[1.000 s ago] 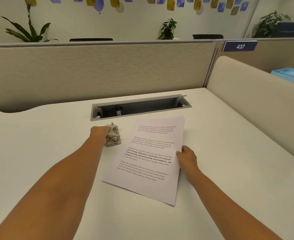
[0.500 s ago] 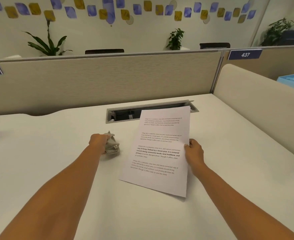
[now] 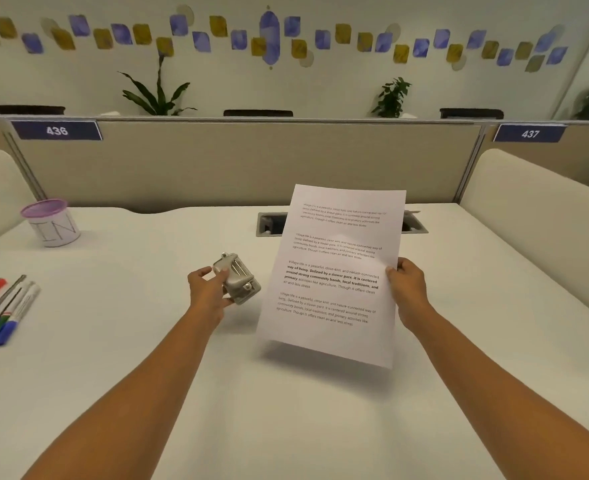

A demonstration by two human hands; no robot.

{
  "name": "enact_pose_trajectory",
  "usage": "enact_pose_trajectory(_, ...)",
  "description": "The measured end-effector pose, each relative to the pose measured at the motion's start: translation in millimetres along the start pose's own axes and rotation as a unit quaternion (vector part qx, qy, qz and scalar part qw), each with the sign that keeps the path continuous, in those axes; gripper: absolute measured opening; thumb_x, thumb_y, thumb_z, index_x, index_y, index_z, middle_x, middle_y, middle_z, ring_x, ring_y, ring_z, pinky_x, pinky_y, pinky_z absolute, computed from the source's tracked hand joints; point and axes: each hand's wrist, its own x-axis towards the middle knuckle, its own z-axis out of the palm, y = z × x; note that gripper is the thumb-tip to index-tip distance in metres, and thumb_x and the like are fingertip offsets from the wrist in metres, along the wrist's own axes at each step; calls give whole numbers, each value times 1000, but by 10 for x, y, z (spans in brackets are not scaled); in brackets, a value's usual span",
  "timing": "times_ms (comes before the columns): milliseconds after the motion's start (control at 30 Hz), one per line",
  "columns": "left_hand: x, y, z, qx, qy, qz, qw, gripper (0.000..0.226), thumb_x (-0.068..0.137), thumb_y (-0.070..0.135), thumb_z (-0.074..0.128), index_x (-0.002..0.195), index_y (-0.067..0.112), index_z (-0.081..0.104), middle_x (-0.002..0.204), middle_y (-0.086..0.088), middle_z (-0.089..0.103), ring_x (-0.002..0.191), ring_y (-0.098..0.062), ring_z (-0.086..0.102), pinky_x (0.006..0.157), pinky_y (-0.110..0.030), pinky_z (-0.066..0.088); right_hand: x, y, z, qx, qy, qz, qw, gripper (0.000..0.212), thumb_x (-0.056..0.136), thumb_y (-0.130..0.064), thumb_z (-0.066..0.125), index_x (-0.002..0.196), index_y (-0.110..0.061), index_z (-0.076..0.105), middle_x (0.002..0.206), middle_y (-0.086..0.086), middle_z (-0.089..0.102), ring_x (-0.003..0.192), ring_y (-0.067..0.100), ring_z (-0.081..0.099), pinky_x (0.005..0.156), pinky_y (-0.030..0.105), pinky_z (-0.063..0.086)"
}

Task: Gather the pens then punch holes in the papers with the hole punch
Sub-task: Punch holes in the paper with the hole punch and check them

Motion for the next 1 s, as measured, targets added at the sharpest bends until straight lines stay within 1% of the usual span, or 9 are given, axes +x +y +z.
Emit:
enact_pose_trajectory(100, -131, 17, -114, -17, -7, 14, 1000, 47, 92, 7, 53, 132, 9, 29, 132, -23, 46, 97, -32, 54, 76, -49, 49, -94, -71, 54, -7, -20, -17, 1000, 23, 94, -8, 40, 110, -10, 56, 108, 8, 61, 94, 27, 59, 83, 38, 50)
enact_pose_trajectory(200, -228, 25, -181, -25, -16, 27, 999, 46, 93, 8, 52, 133, 9, 29, 127, -20, 47, 96, -30, 54, 77, -48, 50, -198, -114, 132, -20, -35, -49, 998, 25, 96, -10, 39, 115, -10, 54, 106, 7, 60, 88, 24, 59, 68, 30, 49)
enact_pose_trajectory(233, -256, 29, -198, -27, -21, 30, 999, 46, 93, 8, 52, 133, 10, 29, 124, -19, 47, 97, -30, 54, 78, -48, 49, -234, -127, 158, -27, -37, -63, 997, 26, 96, -11, 38, 117, -10, 53, 106, 6, 60, 86, 23, 59, 67, 29, 48)
enact_pose_trajectory(300, -297, 41, -227, -29, -28, 35, 999, 46, 93, 7, 52, 133, 10, 29, 119, -16, 48, 97, -30, 55, 80, -47, 48, -292, -158, 200, -40, -33, -90, 995, 26, 97, -12, 38, 119, -10, 53, 106, 5, 59, 85, 22, 58, 70, 31, 46)
enact_pose_trajectory(433, -339, 79, -283, -23, -38, 52, 998, 44, 92, 5, 52, 130, 11, 31, 115, -13, 49, 97, -28, 55, 75, -44, 49, -348, -222, 240, -63, -29, -125, 990, 25, 98, -14, 38, 118, -10, 53, 106, 6, 59, 87, 22, 57, 74, 33, 47)
enact_pose_trajectory(567, -375, 118, -336, -8, -57, 71, 996, 34, 91, 5, 53, 116, 16, 34, 116, -15, 50, 98, -29, 55, 63, -36, 51, -395, -258, 278, -84, -48, -149, 984, 26, 98, -18, 39, 120, -12, 51, 105, 3, 58, 86, 21, 59, 72, 33, 48)
enact_pose_trajectory(667, -403, 153, -350, 8, -75, 83, 994, 33, 91, 6, 54, 115, 16, 35, 115, -13, 53, 94, -26, 58, 62, -35, 50, -420, -276, 299, -94, -57, -164, 980, 25, 98, -19, 39, 120, -13, 51, 103, 2, 57, 83, 19, 59, 67, 29, 47)
enact_pose_trajectory(833, -426, 187, -331, 28, -104, 103, 989, 32, 90, 5, 55, 114, 16, 36, 106, -9, 54, 84, -15, 59, 61, -30, 49, -442, -305, 327, -110, -72, -176, 976, 24, 98, -21, 40, 118, -14, 50, 100, -1, 56, 79, 16, 59, 56, 20, 45)
enact_pose_trajectory(1000, -442, 229, -301, 41, -112, 109, 987, 33, 90, 6, 56, 115, 16, 37, 110, -10, 54, 84, -15, 59, 62, -30, 50, -444, -322, 296, -108, -77, -175, 976, 23, 98, -20, 41, 117, -13, 51, 101, -1, 57, 75, 14, 59, 54, 18, 44)
